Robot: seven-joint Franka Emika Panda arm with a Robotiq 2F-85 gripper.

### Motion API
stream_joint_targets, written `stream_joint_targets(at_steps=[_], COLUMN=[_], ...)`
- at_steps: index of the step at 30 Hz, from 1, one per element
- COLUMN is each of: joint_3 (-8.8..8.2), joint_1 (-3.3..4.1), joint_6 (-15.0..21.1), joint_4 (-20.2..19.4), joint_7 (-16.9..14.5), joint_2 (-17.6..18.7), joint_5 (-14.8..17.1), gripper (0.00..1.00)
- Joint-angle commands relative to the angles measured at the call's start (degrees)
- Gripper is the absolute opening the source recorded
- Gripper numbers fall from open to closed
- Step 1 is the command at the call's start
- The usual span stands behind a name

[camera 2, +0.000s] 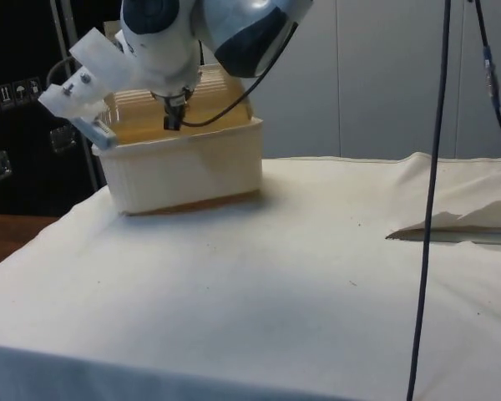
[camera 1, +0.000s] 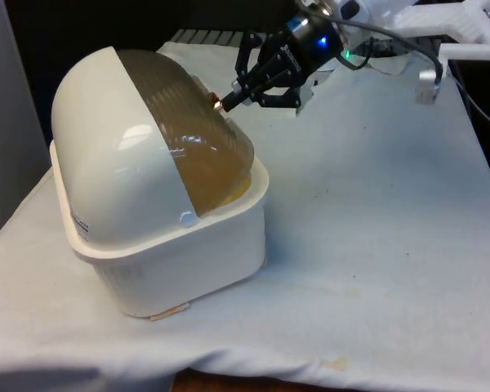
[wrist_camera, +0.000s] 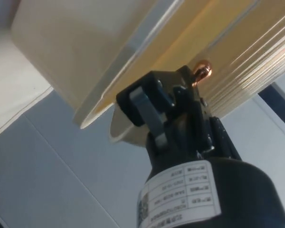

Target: Open the lid, then close it.

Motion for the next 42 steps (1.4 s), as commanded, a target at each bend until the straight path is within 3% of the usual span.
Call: stream_joint_targets(at_steps=[1,17,18,19,34,42], joint_3=[-0.17,-2.29,-2.35,-2.69,-5.50,-6.19], joint_1=[0.00,-0.46,-0.11,-0.46,-0.40,-0.46], joint_6=[0.00,0.17,-0.52,0.29,0.74,1.03], joint_4=[0.23,2.01,1.89,2.52,5.04,4.70], joint_7=[-0.17,-2.06,-1.72,-2.18,-2.35,-1.60], joint_2=[0.00,-2.46,-2.46,-2.41,-2.64,-3.72], joint_5=[0.00,-0.63,-0.34,-0.69,-1.32,-1.38], gripper=[0.00,0.00,0.00,0.00,0.00,0.00])
